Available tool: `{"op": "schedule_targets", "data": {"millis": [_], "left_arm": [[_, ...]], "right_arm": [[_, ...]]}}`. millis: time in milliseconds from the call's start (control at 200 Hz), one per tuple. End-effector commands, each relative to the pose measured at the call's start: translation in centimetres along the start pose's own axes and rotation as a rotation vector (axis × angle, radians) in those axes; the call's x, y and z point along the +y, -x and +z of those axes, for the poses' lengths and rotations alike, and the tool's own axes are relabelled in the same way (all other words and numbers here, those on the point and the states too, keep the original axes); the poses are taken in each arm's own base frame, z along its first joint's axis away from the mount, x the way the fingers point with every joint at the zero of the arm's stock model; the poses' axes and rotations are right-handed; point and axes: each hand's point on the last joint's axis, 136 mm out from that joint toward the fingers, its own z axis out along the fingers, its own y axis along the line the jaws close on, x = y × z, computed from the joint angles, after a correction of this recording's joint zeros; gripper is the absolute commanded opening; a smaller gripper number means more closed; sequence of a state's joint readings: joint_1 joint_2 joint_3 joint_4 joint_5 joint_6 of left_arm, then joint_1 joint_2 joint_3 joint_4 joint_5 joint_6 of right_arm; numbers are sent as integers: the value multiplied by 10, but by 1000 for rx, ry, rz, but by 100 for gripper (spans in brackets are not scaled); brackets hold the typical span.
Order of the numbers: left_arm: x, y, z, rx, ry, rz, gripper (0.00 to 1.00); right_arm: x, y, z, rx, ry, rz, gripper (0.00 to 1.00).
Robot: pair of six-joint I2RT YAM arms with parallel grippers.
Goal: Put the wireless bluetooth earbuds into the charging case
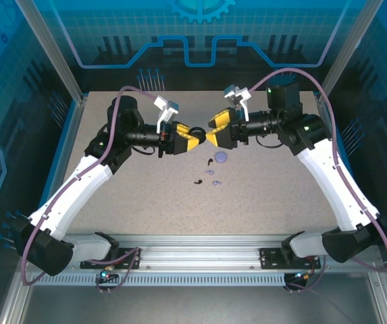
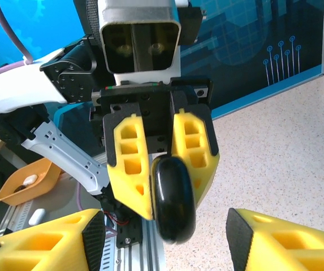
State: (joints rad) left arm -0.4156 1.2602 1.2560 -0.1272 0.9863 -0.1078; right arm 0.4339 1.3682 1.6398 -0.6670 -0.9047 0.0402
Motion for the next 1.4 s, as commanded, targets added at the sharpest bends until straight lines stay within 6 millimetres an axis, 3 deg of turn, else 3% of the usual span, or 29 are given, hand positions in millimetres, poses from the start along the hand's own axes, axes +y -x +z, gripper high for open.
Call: {"op": "schedule_targets", "data": {"millis": [0, 690, 1396], "left_arm": [[-16, 7, 0, 5, -56, 46, 25], [-20, 6, 1, 18, -74, 46, 25], [-18, -2, 2, 41, -74, 39, 25]], "right_arm": [[3, -3, 6, 34, 21, 8, 61], [-11, -5, 23, 79, -21, 6, 61], [-48, 12, 5, -3, -209, 68, 61]]}}
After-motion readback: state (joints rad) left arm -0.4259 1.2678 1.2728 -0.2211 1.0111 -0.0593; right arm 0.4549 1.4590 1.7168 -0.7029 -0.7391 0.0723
